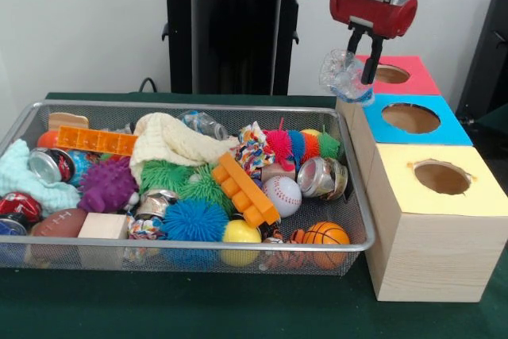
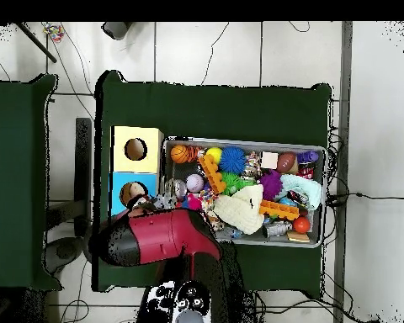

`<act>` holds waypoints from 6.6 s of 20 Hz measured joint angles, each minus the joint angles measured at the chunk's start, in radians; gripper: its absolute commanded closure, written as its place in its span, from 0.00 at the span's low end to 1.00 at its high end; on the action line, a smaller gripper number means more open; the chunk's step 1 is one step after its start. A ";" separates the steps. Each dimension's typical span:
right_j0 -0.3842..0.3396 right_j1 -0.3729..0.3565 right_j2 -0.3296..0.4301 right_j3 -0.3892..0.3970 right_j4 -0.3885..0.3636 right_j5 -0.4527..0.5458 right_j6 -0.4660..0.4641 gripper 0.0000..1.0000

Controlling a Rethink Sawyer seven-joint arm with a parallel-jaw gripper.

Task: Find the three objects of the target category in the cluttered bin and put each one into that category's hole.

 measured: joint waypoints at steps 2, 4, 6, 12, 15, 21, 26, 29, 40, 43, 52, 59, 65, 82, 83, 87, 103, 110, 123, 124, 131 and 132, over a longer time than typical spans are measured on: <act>0.006 0.000 -0.008 0.000 -0.007 0.000 0.000 1.00; 0.012 0.000 -0.013 0.000 -0.011 0.000 0.000 1.00; 0.020 0.000 -0.021 0.000 -0.011 0.000 0.000 1.00; 0.039 -0.004 -0.026 0.000 -0.013 0.000 0.000 1.00; 0.049 -0.007 -0.026 0.000 -0.013 0.000 0.000 1.00; 0.075 -0.013 -0.026 -0.001 -0.013 0.000 0.000 1.00; 0.088 -0.013 -0.026 -0.008 -0.011 0.000 0.000 1.00; 0.095 -0.013 -0.026 -0.014 -0.009 0.000 0.000 1.00; 0.099 -0.007 -0.026 -0.070 -0.002 0.068 0.000 1.00; 0.100 0.010 -0.026 -0.100 -0.002 0.094 0.000 1.00; 0.124 0.084 -0.028 -0.185 -0.001 0.115 0.000 1.00; 0.160 0.128 -0.028 -0.223 0.016 0.115 0.000 1.00; 0.184 0.162 -0.029 -0.240 0.032 0.115 0.000 1.00; 0.179 0.199 -0.038 -0.226 0.031 0.021 0.000 0.00; 0.178 0.199 -0.038 -0.223 0.031 0.015 0.000 0.00; 0.174 0.200 -0.038 -0.213 0.032 -0.004 0.000 0.00; 0.159 0.181 -0.037 -0.188 0.037 -0.018 0.000 0.00; 0.153 0.127 -0.037 -0.179 0.043 -0.017 0.000 0.00; 0.156 0.109 -0.038 -0.193 0.052 0.004 0.000 0.00; 0.156 0.111 -0.038 -0.193 0.052 0.004 0.000 0.00; 0.156 0.141 -0.038 -0.194 0.051 0.002 0.000 0.00; 0.155 0.145 -0.038 -0.194 0.051 0.000 0.000 0.00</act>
